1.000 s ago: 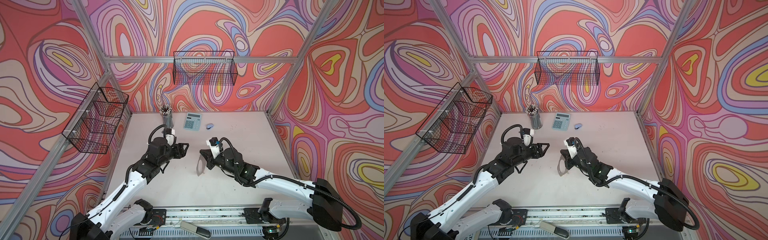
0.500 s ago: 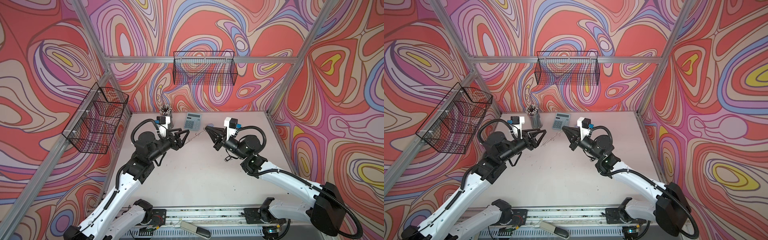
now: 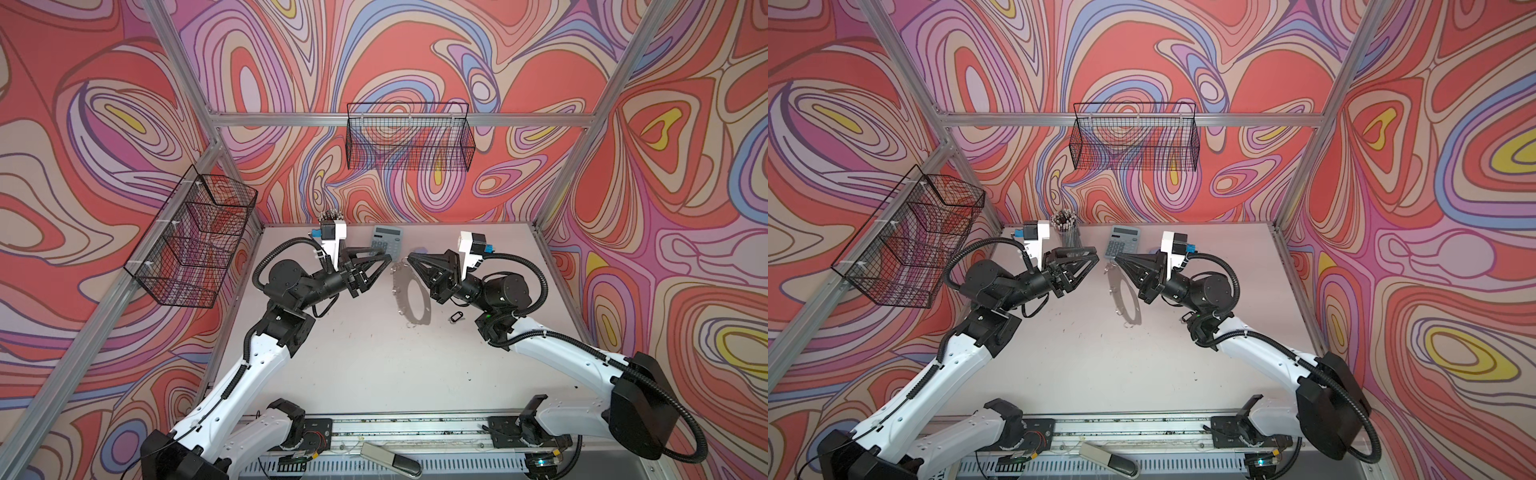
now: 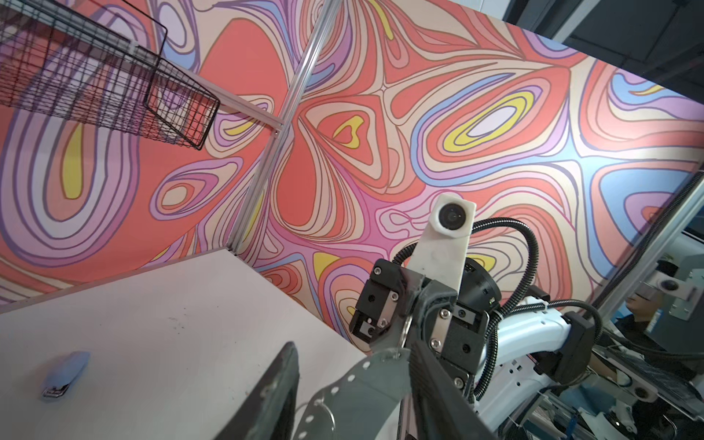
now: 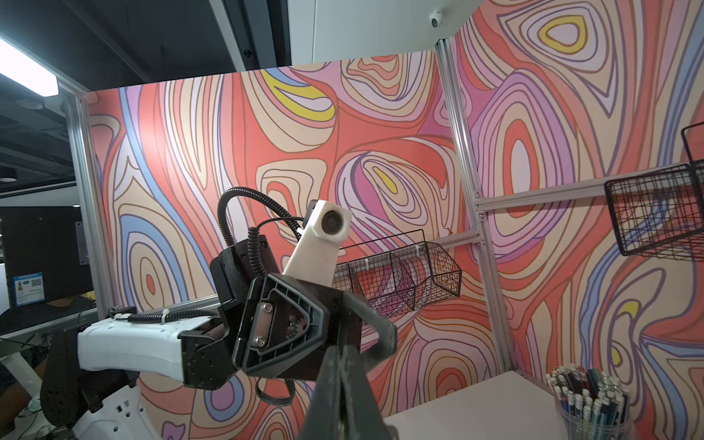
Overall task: Attach keys to a key ring
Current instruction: Pick up the keyring from the center of the table, then pass the keyring.
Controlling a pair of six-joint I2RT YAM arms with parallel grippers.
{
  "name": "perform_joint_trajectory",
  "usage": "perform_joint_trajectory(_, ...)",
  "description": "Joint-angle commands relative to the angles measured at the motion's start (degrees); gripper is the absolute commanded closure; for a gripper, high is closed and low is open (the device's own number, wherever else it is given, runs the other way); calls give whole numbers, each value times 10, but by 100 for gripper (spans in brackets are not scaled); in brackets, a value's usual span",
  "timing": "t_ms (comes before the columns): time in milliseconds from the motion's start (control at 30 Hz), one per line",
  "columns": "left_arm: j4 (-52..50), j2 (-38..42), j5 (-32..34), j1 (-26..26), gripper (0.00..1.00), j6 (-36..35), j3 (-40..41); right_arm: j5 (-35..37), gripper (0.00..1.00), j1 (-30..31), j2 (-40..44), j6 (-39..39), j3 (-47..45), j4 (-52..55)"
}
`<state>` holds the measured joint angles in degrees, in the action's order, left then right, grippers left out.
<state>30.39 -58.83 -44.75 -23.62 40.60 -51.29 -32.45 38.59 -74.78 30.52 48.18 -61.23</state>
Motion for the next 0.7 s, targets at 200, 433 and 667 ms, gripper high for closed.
perform_joint_trajectory(200, 98, -18, -44, -5, 56, 31, 5, -7, 100, -3, -29, 89, 16, -104)
perform_joint_trajectory(433, 75, -35, -64, -34, 62, 3, -12, -7, 100, -4, -34, 103, 19, -116)
perform_joint_trajectory(667, 51, -36, -44, -45, 62, -22, -14, -16, 100, -3, -30, 105, 21, -108)
